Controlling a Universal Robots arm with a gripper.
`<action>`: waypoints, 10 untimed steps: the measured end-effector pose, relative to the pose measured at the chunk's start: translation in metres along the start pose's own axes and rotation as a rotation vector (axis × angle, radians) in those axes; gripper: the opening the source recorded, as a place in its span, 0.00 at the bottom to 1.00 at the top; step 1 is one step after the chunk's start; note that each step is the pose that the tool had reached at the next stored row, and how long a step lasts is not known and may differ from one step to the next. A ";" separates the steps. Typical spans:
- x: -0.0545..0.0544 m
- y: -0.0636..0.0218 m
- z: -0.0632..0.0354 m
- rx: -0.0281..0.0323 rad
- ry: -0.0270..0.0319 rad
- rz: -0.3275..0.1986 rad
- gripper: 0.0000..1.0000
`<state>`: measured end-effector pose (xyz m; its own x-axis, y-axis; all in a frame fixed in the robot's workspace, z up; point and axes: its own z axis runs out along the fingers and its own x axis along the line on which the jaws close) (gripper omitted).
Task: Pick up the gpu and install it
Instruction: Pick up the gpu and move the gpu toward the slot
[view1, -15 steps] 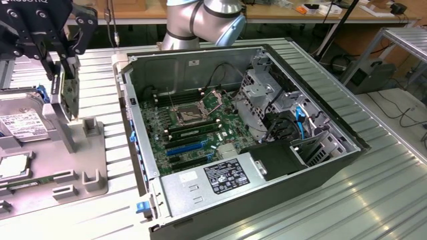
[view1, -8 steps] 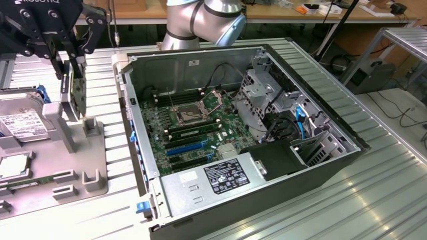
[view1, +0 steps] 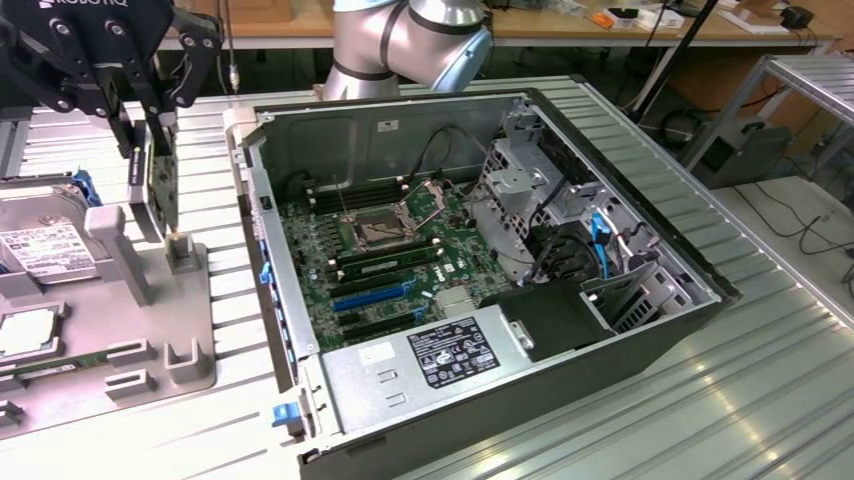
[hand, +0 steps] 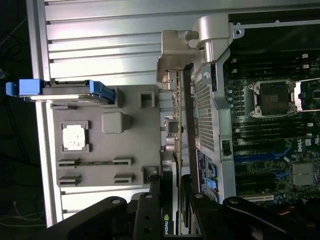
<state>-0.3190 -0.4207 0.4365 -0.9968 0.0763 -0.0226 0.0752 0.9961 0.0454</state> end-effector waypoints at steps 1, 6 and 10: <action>0.000 0.0000 0.0000 0.0001 0.0000 0.000 0.27; -0.003 0.0002 0.0000 0.0000 0.0001 0.000 0.27; -0.007 0.0005 0.0001 0.0000 0.0000 0.000 0.27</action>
<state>-0.3123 -0.4207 0.4365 -0.9968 0.0762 -0.0225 0.0752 0.9961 0.0454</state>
